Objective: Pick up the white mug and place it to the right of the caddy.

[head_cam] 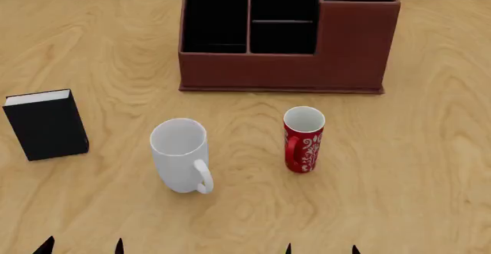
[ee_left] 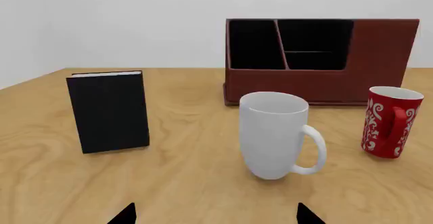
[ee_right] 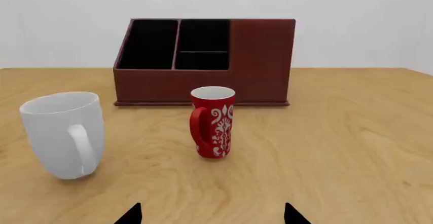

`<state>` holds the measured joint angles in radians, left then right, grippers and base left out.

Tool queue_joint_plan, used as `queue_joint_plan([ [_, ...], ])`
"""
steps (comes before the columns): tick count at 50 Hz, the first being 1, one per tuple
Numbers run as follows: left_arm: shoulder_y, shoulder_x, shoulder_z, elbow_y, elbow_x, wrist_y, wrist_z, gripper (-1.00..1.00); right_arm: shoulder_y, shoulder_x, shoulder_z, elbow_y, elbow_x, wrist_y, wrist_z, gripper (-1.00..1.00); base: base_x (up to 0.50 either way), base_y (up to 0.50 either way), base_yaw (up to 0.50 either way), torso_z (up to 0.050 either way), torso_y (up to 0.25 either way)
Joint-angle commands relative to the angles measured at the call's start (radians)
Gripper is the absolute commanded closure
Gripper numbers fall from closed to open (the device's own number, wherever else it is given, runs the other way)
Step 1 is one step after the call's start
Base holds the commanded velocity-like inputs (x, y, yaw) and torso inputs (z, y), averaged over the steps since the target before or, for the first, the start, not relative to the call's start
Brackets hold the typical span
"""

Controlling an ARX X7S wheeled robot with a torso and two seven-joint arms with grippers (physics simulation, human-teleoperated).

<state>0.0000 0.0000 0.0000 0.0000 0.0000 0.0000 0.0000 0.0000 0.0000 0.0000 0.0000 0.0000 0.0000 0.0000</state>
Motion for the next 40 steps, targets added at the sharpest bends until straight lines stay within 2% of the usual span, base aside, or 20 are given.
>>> queue_joint_plan([
  [1,-0.001,-0.043,0.05,0.006,-0.043,-0.004,-0.05,-1.0,0.004,0.011,-0.012,0.007,0.011,-0.004,0.011,-1.0,0.0,0.0,0.0,0.0,0.0],
  [3,0.032,-0.06,0.058,0.002,-0.022,0.096,-0.056,-1.0,-0.02,0.018,-0.022,-0.039,0.039,-0.032,0.016,-1.0,0.0,0.0,0.0,0.0,0.0],
  [7,0.035,-0.067,0.04,0.039,-0.069,0.055,-0.06,-1.0,-0.015,0.031,-0.06,-0.049,0.01,0.01,0.056,-1.0,0.0,0.0,0.0,0.0,0.0],
  [10,0.06,-0.073,0.039,0.064,-0.095,0.111,-0.048,-1.0,-0.014,0.043,-0.072,-0.068,0.031,0.007,0.047,-1.0,0.0,0.0,0.0,0.0,0.0],
  [11,0.061,-0.081,0.04,0.101,-0.107,0.041,-0.049,-1.0,-0.007,0.049,-0.08,-0.102,0.024,0.043,0.049,-1.0,0.0,0.0,0.0,0.05,0.0],
  [15,0.057,-0.093,0.045,0.237,-0.118,-0.022,-0.06,-1.0,0.027,0.079,-0.095,-0.3,-0.003,0.233,0.055,-1.0,0.0,0.0,0.0,0.05,0.0],
  [20,-0.033,-0.092,0.036,0.348,-0.162,-0.169,-0.093,-1.0,0.088,0.106,-0.091,-0.459,-0.005,0.4,0.051,-1.0,0.0,0.0,0.0,0.05,0.0],
  [26,-0.101,-0.1,0.038,0.398,-0.172,-0.255,-0.123,-1.0,0.144,0.126,-0.089,-0.52,-0.003,0.481,0.049,-1.0,0.0,0.0,0.0,0.05,0.0],
  [29,-0.12,-0.102,0.044,0.429,-0.174,-0.284,-0.137,-1.0,0.147,0.13,-0.089,-0.516,0.002,0.47,0.05,-1.0,0.0,0.0,0.0,0.05,0.0],
  [40,-0.124,-0.114,0.04,0.395,-0.18,-0.238,-0.158,-1.0,0.127,0.137,-0.108,-0.533,0.01,0.458,0.057,-1.0,0.0,0.0,0.0,0.05,0.0],
])
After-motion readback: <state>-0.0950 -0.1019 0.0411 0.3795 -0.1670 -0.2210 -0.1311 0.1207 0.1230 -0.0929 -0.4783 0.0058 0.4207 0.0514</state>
